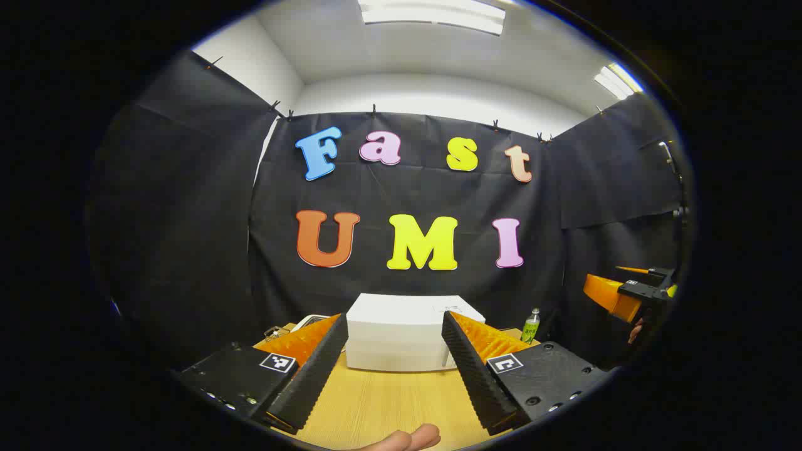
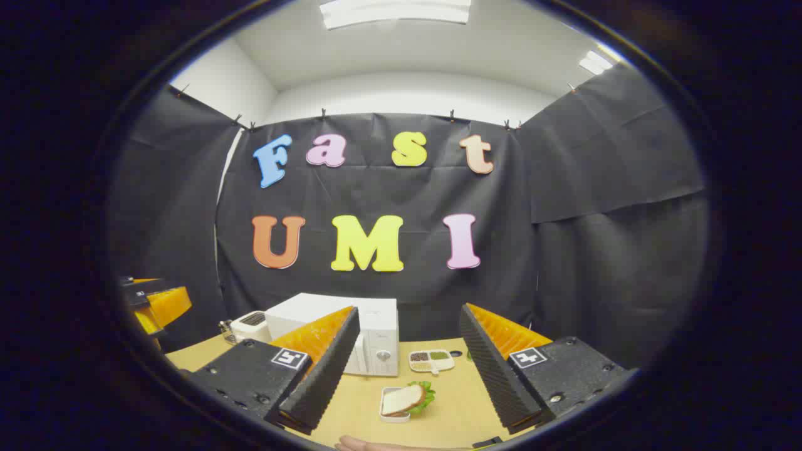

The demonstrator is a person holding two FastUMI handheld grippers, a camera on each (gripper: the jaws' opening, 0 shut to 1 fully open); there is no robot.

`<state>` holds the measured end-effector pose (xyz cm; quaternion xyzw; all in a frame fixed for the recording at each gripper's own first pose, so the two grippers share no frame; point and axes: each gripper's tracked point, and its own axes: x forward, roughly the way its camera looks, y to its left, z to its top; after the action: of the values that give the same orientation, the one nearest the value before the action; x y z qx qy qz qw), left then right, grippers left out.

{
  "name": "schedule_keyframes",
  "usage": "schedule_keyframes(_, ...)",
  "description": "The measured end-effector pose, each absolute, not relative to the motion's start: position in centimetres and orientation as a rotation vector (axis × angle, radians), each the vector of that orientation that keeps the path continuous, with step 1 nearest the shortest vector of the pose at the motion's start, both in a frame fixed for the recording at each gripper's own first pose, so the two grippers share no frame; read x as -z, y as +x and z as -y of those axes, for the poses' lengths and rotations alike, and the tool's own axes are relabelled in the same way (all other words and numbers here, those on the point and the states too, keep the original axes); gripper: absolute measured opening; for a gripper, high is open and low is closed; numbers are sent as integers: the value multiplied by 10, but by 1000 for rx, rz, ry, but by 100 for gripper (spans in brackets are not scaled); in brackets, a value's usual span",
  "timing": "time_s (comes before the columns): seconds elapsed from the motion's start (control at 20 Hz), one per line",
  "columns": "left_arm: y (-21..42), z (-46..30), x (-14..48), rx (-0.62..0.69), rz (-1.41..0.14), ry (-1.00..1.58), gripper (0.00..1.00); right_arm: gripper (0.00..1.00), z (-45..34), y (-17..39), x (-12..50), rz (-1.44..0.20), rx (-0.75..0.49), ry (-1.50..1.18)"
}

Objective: Open the microwave oven with the left hand, put the food in, and close the microwave oven.

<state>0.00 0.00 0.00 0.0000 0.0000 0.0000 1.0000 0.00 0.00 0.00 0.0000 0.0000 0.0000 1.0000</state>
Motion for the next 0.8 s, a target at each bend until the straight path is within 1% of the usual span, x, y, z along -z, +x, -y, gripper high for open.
schedule_keyframes(0.1,0,5,5,18,-18,-11,95,94,2,-2,1,-1,-3,-2)
schedule_keyframes(0.25,1,4,7,12,-25,-14,95,94,7,-2,2,-8,-3,0)
schedule_keyframes(0.3,1,7,8,19,-28,-12,95,100,10,-3,2,-6,0,1)
schedule_keyframes(0.35,1,10,9,24,-31,-9,95,94,13,-4,3,-7,4,1)
schedule_keyframes(0.8,-9,19,1,16,13,14,95,94,34,-7,10,2,25,13)
